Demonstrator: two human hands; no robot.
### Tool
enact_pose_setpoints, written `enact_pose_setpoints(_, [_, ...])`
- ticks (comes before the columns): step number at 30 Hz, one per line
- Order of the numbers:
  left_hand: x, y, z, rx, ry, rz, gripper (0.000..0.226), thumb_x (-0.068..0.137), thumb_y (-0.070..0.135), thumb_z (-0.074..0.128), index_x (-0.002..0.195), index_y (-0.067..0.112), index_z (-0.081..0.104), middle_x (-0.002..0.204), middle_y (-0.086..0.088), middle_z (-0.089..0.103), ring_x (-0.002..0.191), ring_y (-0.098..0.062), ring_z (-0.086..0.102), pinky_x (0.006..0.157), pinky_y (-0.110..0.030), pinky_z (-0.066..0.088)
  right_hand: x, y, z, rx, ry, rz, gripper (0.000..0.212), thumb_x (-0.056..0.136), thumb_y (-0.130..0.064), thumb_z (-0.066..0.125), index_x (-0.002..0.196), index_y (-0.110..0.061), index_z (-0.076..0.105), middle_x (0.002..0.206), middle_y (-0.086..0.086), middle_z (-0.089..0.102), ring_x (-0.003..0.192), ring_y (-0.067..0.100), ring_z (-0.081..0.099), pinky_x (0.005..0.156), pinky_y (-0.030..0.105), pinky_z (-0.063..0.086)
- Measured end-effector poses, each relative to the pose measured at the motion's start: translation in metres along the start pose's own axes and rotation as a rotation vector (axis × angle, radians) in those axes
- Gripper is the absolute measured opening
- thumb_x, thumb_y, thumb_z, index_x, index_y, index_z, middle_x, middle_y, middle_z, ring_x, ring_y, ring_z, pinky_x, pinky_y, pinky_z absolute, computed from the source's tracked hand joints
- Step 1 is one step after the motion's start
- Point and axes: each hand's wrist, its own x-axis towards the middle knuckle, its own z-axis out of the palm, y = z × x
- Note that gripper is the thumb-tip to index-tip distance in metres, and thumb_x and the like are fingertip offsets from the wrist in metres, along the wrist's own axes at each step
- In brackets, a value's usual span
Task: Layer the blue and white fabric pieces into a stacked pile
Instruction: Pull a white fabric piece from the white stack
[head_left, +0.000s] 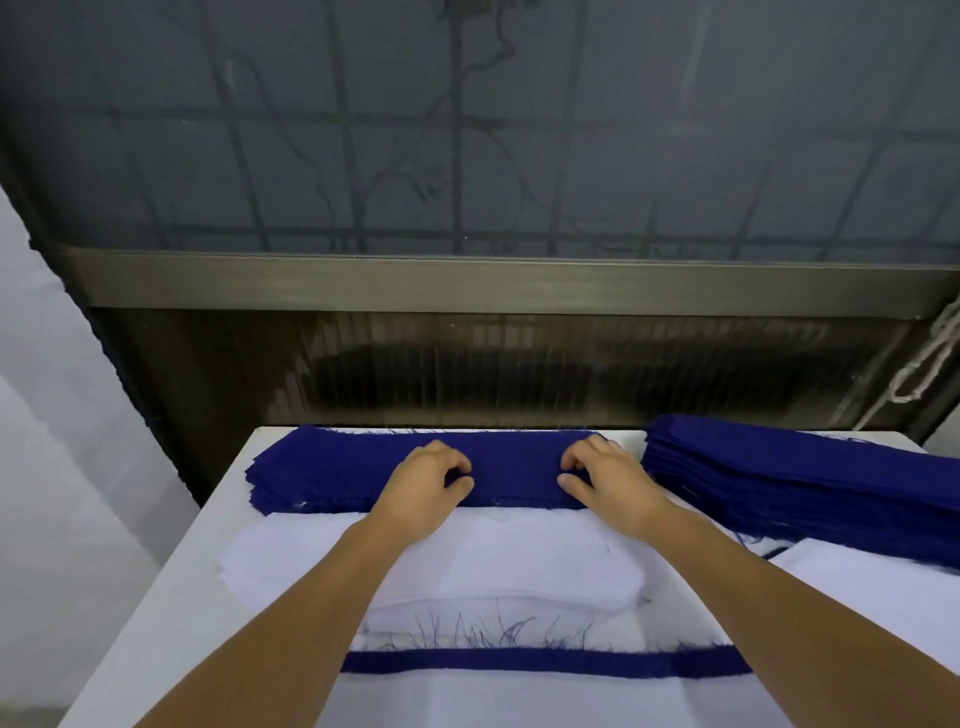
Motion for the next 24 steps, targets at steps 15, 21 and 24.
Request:
enact_pose_setpoints(15, [0.032,0.001,0.006,0.046,-0.041,-0.062,0.017,0.093,0.033,0.060,0.105,0.023,0.067,0.097,0.005,0.063,0.084,-0.011,0.058,0.073,-0.027,0.050,0.038,-0.001,-0.005,0.009,-0.155,0.072,0.033,0.104,-0.032,0.036,0.093,-0.014,0.061,0.097,0.003,0.064,0.093,0.020,0.059,0.081,0.029,0.045])
enact_pose_setpoints(21, [0.038,0.004,0.012,0.112,-0.013,-0.081,0.011,0.096,0.029,0.056,0.089,0.024,0.062,0.084,0.005,0.064,0.077,-0.011,0.060,0.066,-0.025,0.046,0.025,-0.004,-0.002,-0.001,-0.111,0.051,0.042,0.083,-0.068,0.052,0.092,-0.028,0.053,0.091,-0.010,0.058,0.082,0.008,0.054,0.067,0.023,0.042])
enact_pose_setpoints(24, [0.035,-0.002,0.008,0.094,-0.025,-0.079,0.008,0.095,0.026,0.058,0.088,0.026,0.061,0.085,0.005,0.064,0.078,-0.011,0.060,0.068,-0.026,0.049,0.022,-0.004,-0.001,-0.004,-0.064,0.026,0.014,0.095,-0.038,0.054,0.101,-0.025,0.054,0.106,-0.004,0.059,0.091,0.011,0.054,0.081,0.026,0.050])
